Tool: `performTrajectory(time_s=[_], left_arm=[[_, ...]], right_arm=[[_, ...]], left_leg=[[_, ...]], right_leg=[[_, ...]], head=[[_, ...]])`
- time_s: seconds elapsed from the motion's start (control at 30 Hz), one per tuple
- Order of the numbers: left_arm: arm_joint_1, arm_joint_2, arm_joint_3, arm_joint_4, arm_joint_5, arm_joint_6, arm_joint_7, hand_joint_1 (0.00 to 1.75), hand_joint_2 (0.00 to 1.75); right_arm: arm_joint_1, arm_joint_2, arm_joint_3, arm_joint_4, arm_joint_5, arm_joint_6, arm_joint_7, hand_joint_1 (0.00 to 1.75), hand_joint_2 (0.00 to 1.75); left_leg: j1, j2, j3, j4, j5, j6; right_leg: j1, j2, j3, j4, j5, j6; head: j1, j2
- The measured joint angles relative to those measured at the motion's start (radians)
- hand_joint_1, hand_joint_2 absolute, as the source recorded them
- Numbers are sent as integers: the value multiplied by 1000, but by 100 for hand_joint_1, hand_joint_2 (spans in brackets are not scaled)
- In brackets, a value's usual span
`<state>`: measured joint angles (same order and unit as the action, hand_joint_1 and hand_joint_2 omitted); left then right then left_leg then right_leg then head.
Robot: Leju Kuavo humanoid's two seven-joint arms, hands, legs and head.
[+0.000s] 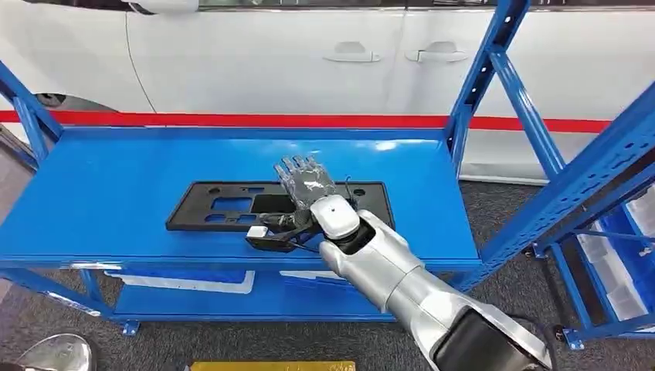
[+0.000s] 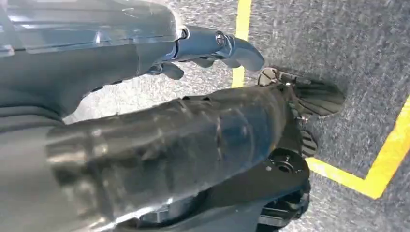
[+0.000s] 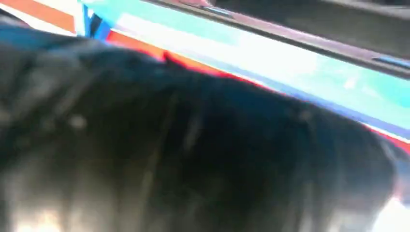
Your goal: Take the parts from the cabinet and place them on the table.
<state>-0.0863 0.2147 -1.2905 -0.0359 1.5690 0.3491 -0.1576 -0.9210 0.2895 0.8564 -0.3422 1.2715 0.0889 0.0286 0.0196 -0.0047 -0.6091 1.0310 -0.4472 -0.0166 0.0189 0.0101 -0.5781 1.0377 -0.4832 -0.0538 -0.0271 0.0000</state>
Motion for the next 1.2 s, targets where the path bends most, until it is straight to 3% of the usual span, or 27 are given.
performTrajectory(time_s=[0.07,0.1,0.2,0.23,0.27,0.3,0.37,0.43,0.53,0.57,0.6,0.63,0.7,0.73,0.77,0.8,0.87,0.9,0.93,0.97,1.03,1.1,1.13,1.2], left_arm=[[0,-1,0,0,0,0,1,0,0],[0,0,0,0,0,1,1,0,0],[-2,0,0,0,-1,1,0,0,0],[-1,0,0,0,-1,1,1,0,0],[-1,0,0,0,-1,1,0,0,0],[-1,0,0,0,0,1,1,0,0],[-1,0,0,0,0,1,0,0,0],[-3,0,0,0,0,1,1,0,0],[-2,-1,0,0,0,0,1,0,0],[-2,-2,0,0,0,0,1,0,0],[-2,-2,0,0,0,0,1,0,0],[-3,-2,0,0,0,0,1,0,0],[-2,-1,0,0,0,0,1,0,0],[-1,-1,0,0,0,0,1,0,0],[0,-1,0,0,0,0,1,0,0],[1,-1,0,0,0,0,1,0,0],[1,0,0,0,0,0,1,0,0],[1,-1,0,0,0,-1,1,0,0],[0,0,0,0,0,-2,1,0,0],[-3,0,0,0,0,-3,1,0,0],[-1,0,0,0,0,-3,1,0,0],[-1,0,0,0,0,-3,1,0,0],[-1,0,0,0,0,-3,1,0,0],[-2,0,1,0,0,-2,1,0,0]], right_arm=[[-1,0,0,-1,0,0,1,0,0],[-3,-1,-1,-1,0,0,1,0,0],[0,-3,-2,0,0,0,1,0,0],[3,-5,-2,1,0,0,1,0,0],[5,-6,-2,2,0,0,1,0,0],[5,-6,-2,2,0,0,1,0,0],[3,-6,-2,2,0,0,1,0,0],[2,-7,-2,2,0,0,1,0,0],[0,-8,-2,2,0,0,2,0,0],[-1,-7,-3,0,0,0,2,0,0],[-2,-7,-3,-1,0,0,2,0,0],[-5,-6,-3,-1,0,0,2,0,0],[-2,-5,-3,-1,0,0,1,0,0],[1,-5,-3,-1,0,0,1,0,0],[2,-5,-3,-1,0,0,0,0,0],[2,-5,-3,-1,0,0,0,0,0],[1,-4,-3,-1,0,0,0,0,0],[1,-4,-3,-1,0,0,0,0,0],[-1,-4,-3,-1,0,0,0,0,0],[-1,-4,-4,-1,0,2,-2,0,0],[1,-4,-5,-1,0,3,-10,0,0],[1,-4,-6,-1,0,3,-12,0,0],[1,-4,-6,-1,0,3,-13,0,0],[6,-4,-7,-1,0,6,-18,0,0]], left_leg=[[9,2,8,-11,5,12],[9,2,10,-13,3,18],[8,5,12,-13,-2,28],[8,5,13,-13,-4,29],[8,4,16,-13,-6,28],[10,3,20,-13,-10,26],[11,2,37,-13,-19,19],[8,-1,39,-14,-24,6],[13,3,46,-28,-23,-14],[16,5,43,-24,-31,-19],[15,6,39,1,-44,-19],[15,5,11,57,-74,-18],[13,4,-79,224,-142,-24],[14,5,-115,281,-152,-26],[13,5,-127,288,-134,-26],[13,5,-115,247,-97,-25],[14,6,-39,79,3,-24],[14,7,-12,12,16,-22],[6,4,4,-9,3,-20],[7,2,-1,-2,3,-10],[2,1,-3,-3,3,0],[7,2,6,-14,7,13],[8,3,8,-15,5,20],[7,4,9,-16,3,26]], right_leg=[[-1,1,-3,11,-14,13],[-2,-1,-17,44,-34,19],[-16,-2,-142,270,-120,31],[-21,-4,-172,309,-121,33],[-25,-4,-179,302,-98,34],[-27,-5,-161,249,-54,34],[-29,-5,-84,75,50,28],[-16,-5,-56,15,46,21],[-9,-2,-49,4,38,10],[-24,-1,-35,-16,46,0],[-20,-2,-25,-25,46,-2],[-19,-4,-21,-26,45,-11],[-14,-5,-18,-25,39,-19],[-11,-5,-16,-25,38,-21],[-9,-4,-14,-23,34,-21],[-9,-2,-11,-21,31,-20],[-10,2,-1,-11,17,-13],[-10,2,0,-5,9,-6],[-2,4,-6,7,3,1],[-3,5,-9,3,4,3],[-5,4,-8,1,4,8],[-9,3,-17,25,-16,21],[-10,0,-38,70,-43,26],[-16,-1,-124,229,-109,34]], head=[[0,0],[1,0],[0,0],[0,0],[0,0],[0,0],[0,0],[0,0],[0,0],[0,0],[0,0],[-1,0],[-1,0],[-1,0],[-1,0],[-1,0],[-1,0],[0,0],[0,0],[2,0],[1,0],[2,0],[2,0],[2,0]])
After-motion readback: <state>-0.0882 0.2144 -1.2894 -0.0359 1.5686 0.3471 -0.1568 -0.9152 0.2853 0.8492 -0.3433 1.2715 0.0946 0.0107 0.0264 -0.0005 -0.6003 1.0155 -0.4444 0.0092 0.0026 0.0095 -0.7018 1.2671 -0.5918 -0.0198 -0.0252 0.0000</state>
